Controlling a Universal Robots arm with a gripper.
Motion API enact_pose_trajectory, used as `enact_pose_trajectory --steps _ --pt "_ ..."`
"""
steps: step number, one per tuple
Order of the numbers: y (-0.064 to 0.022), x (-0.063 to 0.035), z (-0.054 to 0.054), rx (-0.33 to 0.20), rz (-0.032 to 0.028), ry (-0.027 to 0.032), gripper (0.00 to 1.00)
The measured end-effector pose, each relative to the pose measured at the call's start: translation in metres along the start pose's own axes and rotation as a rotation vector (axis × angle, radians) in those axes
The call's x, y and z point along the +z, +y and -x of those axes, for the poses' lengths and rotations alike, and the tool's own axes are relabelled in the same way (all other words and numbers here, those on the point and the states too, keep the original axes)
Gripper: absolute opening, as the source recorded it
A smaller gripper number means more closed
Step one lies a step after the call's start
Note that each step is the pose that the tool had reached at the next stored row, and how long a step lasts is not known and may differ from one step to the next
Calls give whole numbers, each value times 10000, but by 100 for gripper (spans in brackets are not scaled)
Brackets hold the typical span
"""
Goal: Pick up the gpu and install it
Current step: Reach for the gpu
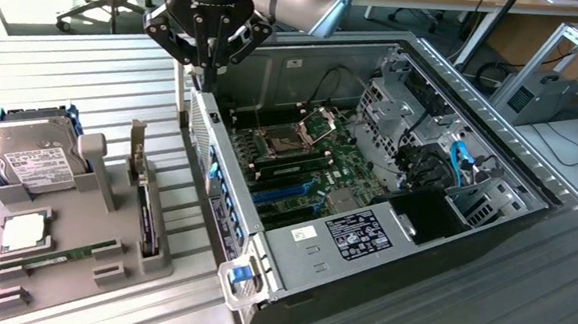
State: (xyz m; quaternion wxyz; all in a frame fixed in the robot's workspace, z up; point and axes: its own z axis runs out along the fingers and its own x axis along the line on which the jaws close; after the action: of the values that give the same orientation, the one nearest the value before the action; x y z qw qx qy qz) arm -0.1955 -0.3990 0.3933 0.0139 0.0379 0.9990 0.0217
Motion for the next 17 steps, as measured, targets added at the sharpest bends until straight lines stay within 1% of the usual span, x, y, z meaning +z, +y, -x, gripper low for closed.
enact_pose_trajectory --steps 17 --pt "-7 -3 -94 -1 0 0 11"
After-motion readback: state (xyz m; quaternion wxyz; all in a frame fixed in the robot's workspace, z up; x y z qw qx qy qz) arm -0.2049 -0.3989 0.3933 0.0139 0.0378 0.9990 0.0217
